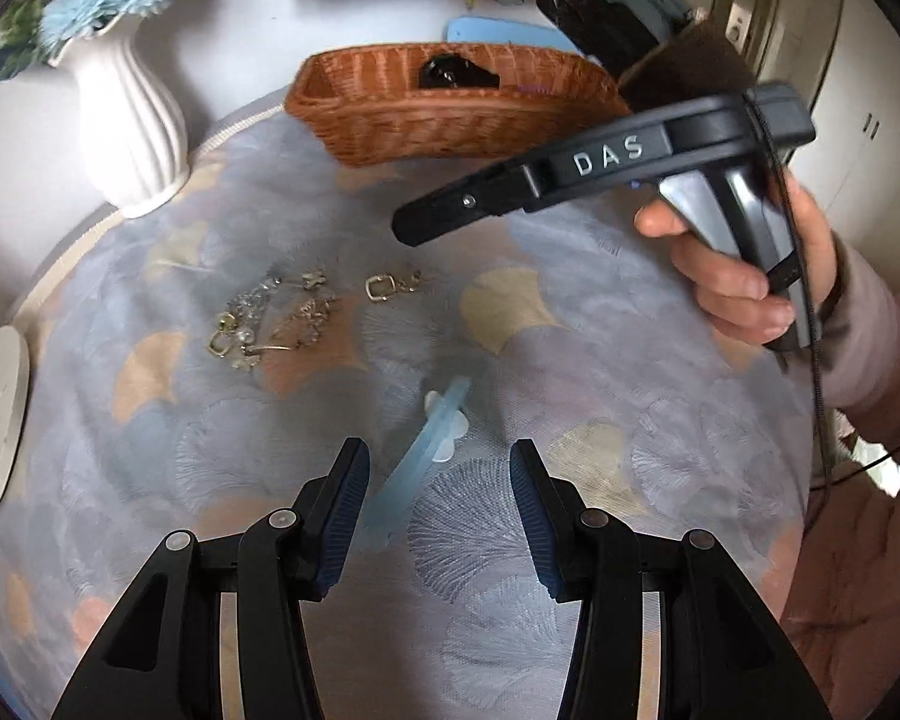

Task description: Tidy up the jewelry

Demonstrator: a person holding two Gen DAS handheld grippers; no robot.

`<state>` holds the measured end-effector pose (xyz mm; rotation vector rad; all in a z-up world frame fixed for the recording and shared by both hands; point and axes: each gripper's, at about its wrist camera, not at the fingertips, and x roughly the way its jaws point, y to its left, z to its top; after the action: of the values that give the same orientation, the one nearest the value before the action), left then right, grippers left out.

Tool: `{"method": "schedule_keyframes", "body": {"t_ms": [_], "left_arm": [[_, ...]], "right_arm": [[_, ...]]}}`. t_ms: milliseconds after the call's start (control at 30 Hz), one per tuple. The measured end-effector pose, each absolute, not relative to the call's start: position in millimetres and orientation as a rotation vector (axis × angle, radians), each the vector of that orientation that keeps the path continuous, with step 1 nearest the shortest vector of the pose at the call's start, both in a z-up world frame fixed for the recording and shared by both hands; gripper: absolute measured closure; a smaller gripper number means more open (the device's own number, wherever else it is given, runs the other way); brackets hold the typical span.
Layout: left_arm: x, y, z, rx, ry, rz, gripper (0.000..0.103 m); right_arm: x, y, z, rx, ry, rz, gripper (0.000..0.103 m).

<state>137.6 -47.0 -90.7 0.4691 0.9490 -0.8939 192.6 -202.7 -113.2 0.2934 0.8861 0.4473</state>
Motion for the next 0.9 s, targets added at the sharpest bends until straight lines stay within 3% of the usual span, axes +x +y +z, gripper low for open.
{"method": "schedule_keyframes", "body": {"t_ms": [167,667,733,767,833,900], "left_arm": [[141.6,-48.8,-93.1,0.452,0.976,-0.858,0.072],[140.5,-27.9,-94.7,0.307,0.991,-0.772,0.073],[139.1,-25.9,-94.3,0.295,0.989,-0.759,0.077],[137.8,-24.8,-94.0,0.292,0.985,-0.748,0.085],[136.2,-21.5,-92.8,0.265,0.989,-0.741,0.09],[135.0,-20.2,-92.4,0.249,0.989,-0.733,0.09]], "right_arm": [[189.7,-192.3,-112.1,0.238,0.886,0.459,0.07],[171.9,-144.8,-115.2,-0.076,0.878,0.41,0.07],[170.0,-139.6,-116.5,-0.113,0.878,0.393,0.071],[169.0,-137.7,-116.2,-0.127,0.873,0.387,0.081],[165.6,-132.2,-116.6,-0.16,0.864,0.391,0.1],[163.0,-128.9,-116.2,-0.184,0.853,0.382,0.102]]}}
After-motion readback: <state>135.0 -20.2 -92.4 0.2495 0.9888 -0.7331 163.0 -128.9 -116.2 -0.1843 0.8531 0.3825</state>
